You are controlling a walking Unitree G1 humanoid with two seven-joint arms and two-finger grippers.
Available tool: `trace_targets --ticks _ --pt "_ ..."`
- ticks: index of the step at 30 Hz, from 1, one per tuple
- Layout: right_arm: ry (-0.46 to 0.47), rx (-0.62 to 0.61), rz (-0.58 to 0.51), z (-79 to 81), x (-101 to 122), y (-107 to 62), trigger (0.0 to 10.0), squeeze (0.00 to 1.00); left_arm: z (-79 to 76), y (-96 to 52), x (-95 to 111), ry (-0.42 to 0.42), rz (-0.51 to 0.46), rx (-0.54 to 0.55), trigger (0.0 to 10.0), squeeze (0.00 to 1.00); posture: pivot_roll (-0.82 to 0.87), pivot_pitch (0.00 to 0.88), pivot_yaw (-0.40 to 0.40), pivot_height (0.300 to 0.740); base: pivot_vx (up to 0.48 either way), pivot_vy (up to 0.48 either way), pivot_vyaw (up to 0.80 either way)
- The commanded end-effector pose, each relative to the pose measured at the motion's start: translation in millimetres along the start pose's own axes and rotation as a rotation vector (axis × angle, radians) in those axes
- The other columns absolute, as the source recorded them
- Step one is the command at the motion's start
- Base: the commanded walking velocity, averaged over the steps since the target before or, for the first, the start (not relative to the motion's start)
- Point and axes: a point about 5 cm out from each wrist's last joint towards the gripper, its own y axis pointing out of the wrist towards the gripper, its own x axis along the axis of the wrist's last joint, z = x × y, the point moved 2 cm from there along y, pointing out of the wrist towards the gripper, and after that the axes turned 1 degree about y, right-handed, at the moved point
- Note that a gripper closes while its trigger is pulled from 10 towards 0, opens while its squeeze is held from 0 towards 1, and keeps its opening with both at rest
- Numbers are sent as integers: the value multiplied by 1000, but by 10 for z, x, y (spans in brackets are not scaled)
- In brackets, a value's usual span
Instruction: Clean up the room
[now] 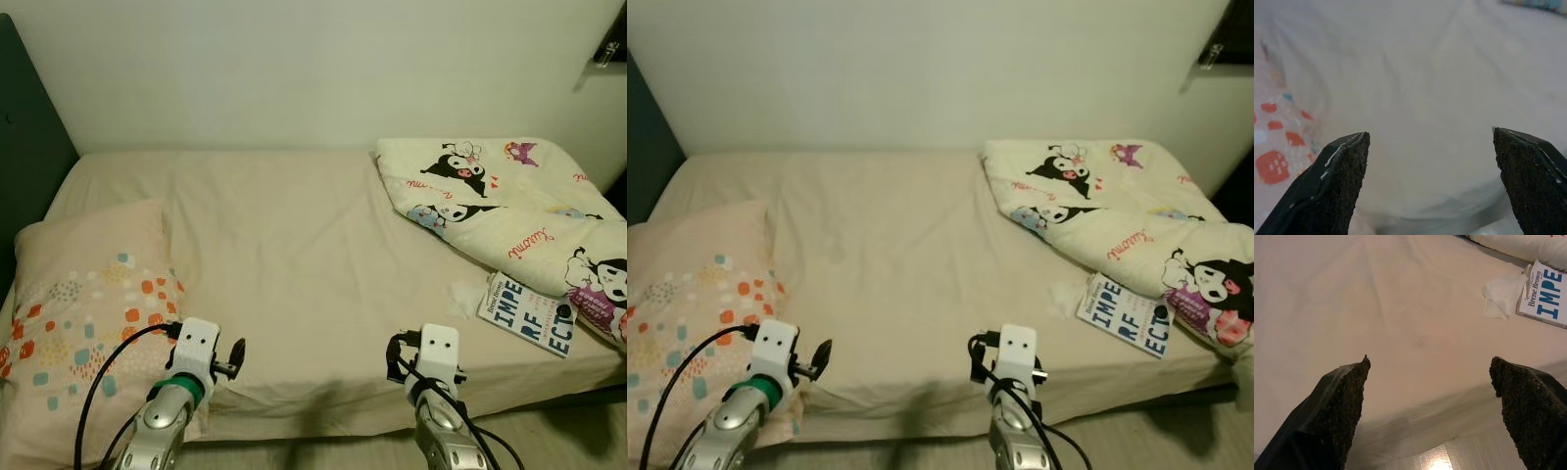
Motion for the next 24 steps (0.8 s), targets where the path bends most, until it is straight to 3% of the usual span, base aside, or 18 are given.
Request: trace_targets --ticks 1,2,3,4,10,21,24 --pt "2 1 -5 -5 17 7 10000 0 1 5 16 -4 -20 -3 10000 0 113 0 18 740 0 0 0" --pt "21 21 -15 11 33 6 10000 345 -1 -4 51 -27 -50 -15 10000 1000 115 0 17 740 0 0 0" --pt "21 21 -15 11 33 6 10000 345 -1 -4 51 -27 -50 -15 10000 1000 115 0 17 740 0 0 0" --pt "36 35 -22 23 44 3 10000 1000 -2 -13 76 -43 -71 -23 10000 1000 115 0 17 740 0 0 0" --pt "89 67 -52 67 75 -12 10000 1000 -25 -36 72 -41 -66 -59 10000 1000 117 0 18 740 0 0 0" --pt "86 99 -119 90 157 -47 10000 1000 -58 -30 79 -43 -75 -84 10000 1000 117 0 18 740 0 0 0" --pt "82 145 -197 141 264 -80 10000 1000 -24 -31 144 -48 -118 -41 10000 1000 113 0 21 740 0 0 0"
